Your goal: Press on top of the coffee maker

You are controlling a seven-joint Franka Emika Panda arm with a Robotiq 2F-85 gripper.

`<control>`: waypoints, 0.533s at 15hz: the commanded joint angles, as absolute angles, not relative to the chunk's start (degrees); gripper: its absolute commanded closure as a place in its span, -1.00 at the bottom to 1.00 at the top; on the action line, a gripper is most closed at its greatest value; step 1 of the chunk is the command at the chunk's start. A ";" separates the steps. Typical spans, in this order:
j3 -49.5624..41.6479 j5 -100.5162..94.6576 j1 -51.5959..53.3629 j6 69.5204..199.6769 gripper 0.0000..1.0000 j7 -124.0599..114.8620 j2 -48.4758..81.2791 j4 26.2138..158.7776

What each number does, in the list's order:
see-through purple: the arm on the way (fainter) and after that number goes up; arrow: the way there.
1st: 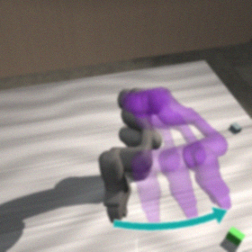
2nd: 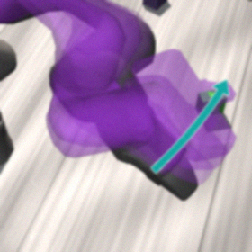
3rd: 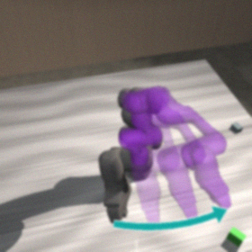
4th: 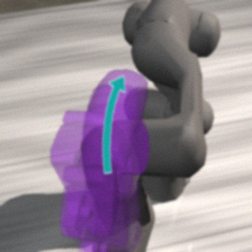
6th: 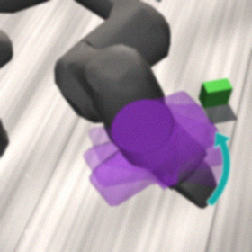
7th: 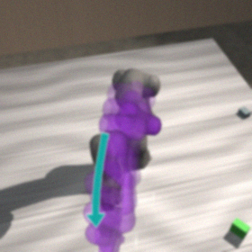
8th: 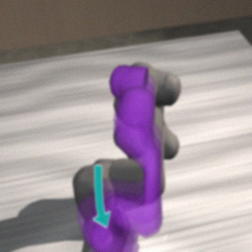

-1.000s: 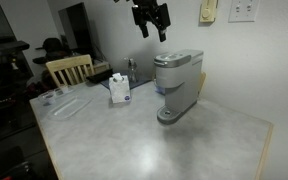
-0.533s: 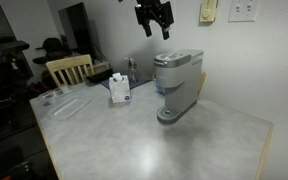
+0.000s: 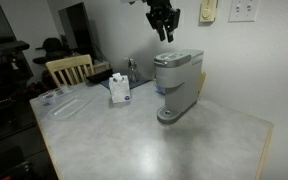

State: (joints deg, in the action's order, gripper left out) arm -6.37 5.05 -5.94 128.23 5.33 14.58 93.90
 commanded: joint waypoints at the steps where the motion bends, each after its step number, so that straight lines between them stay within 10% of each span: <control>1: -5.34 6.35 -7.26 128.74 0.80 7.08 16.67 91.64; 8: -5.01 6.10 -7.18 128.04 1.00 7.15 17.42 91.48</control>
State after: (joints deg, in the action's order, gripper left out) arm -6.02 5.16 -5.99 128.35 5.56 16.12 92.87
